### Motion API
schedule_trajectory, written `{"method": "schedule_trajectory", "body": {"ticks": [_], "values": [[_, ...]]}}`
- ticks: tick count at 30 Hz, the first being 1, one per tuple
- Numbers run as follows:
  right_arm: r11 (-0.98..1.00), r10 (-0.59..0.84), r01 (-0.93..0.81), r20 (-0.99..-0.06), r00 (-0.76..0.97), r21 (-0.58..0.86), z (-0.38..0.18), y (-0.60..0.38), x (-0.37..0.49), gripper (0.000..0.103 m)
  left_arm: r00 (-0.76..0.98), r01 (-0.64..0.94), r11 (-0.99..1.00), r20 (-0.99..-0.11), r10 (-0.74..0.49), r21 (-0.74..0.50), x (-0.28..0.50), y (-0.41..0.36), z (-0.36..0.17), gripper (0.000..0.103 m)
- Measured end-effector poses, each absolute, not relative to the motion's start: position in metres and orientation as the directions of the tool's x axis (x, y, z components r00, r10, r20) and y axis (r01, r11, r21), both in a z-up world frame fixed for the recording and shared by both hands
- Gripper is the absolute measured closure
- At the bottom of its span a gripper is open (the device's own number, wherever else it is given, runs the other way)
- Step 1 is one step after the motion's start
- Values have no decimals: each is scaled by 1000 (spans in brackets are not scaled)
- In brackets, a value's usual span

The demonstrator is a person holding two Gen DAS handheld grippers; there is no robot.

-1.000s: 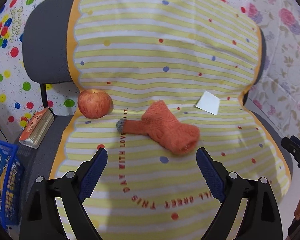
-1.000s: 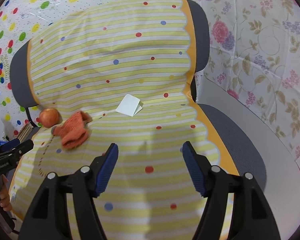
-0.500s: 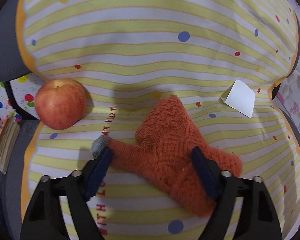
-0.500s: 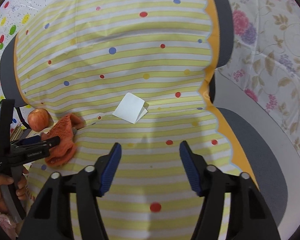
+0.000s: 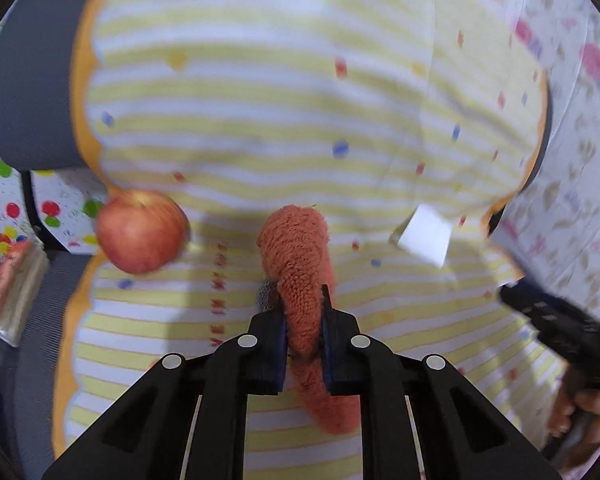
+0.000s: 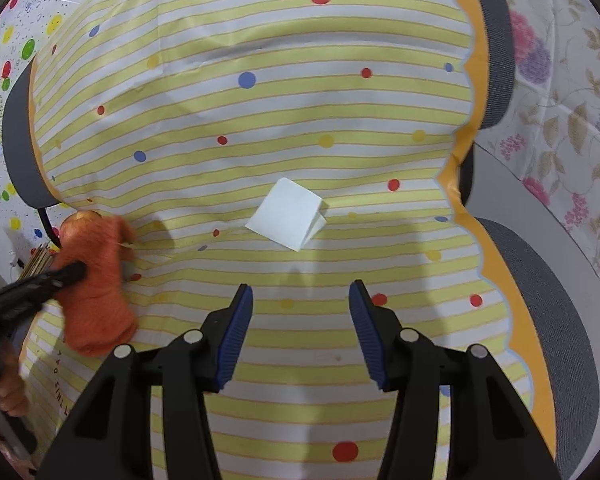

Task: Collect trash
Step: 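Grasp the small white card with the right tool while the left tool holds the sock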

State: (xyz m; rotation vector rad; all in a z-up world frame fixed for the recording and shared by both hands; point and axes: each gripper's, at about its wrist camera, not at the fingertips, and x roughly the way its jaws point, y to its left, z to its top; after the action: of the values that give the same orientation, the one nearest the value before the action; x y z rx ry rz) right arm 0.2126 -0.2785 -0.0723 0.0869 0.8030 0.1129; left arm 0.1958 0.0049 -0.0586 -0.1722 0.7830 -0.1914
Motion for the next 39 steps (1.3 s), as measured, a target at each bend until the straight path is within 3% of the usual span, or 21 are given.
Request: {"method": "schedule_trajectory", "body": {"ticks": [6,20,22,25,27,32,39], "values": [[982,180,-86,-708,683,167,-83,-279,255,53,746,119,973,-629,-219,-198,195,8,-27,89],[958,253,-46,-756,604,284,-116,-288,342,53,722,134,984,-668,-179,-119,214,1,-47,89],[953,264,-41,-761,592,299,-120,-289,344,59,724,143,983,-666,-181,-111,212,-1,-47,89],[943,298,-68,-736,607,325,-111,-285,332,91,724,152,983,-664,-184,-107,206,-4,-44,89],[939,317,-105,-705,634,327,-95,-280,312,99,728,158,982,-660,-188,-106,197,-6,-39,89],[948,310,-187,-629,713,256,-37,-264,231,101,741,184,976,-635,-218,-120,163,-13,-24,89],[967,256,-196,-587,768,166,2,-253,121,101,734,254,954,-611,-297,-159,100,-32,-10,89]]}}
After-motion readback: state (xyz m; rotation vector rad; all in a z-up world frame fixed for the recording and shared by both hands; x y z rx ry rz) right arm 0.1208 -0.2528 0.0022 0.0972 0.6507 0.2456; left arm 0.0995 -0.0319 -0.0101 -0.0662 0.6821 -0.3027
